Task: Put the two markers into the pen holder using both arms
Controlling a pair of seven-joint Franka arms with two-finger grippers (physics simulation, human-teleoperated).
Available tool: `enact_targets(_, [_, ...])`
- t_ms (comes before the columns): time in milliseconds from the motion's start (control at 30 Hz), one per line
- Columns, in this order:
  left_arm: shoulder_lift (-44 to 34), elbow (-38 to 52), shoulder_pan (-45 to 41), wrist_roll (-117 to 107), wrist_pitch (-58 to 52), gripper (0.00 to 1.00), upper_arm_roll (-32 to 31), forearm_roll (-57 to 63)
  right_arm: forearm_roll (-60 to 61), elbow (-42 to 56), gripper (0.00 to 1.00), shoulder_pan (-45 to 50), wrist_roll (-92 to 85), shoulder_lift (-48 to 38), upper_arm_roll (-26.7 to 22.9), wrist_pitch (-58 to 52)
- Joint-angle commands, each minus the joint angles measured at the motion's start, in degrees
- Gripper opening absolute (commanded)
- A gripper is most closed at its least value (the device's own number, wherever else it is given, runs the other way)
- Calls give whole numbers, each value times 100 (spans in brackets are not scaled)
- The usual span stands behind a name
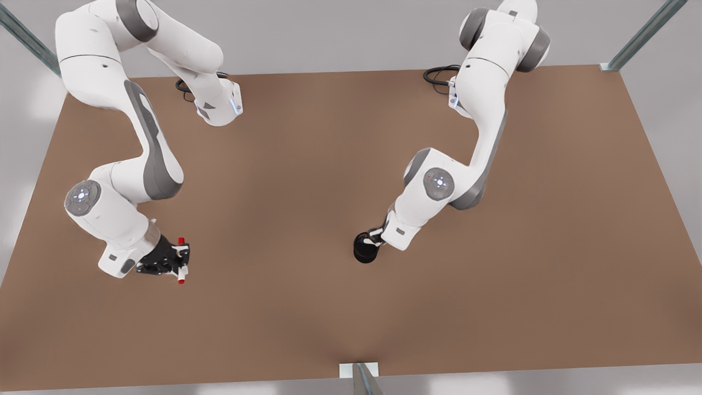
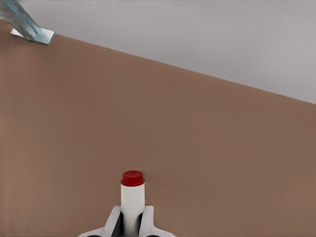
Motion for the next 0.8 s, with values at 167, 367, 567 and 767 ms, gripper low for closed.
enact_targets(167, [204, 4, -70, -553, 125, 100, 8, 12, -79, 291, 21, 171, 1913, 41, 561, -3])
enact_targets(367, [-279, 48, 1178, 1775, -1694, 100, 8, 188, -97, 1047, 21, 1094, 2493, 471, 605, 401])
enact_targets(567, [-1596, 66, 2602, 4097, -3662, 100, 201, 1172, -1300, 2005, 21, 2842, 4505, 1069, 315, 1052])
enact_targets(767, [-2020, -145, 2690, 4097, -3988, 100, 237, 1322, -1353, 3701, 21, 4733, 4515, 1983, -915, 1984])
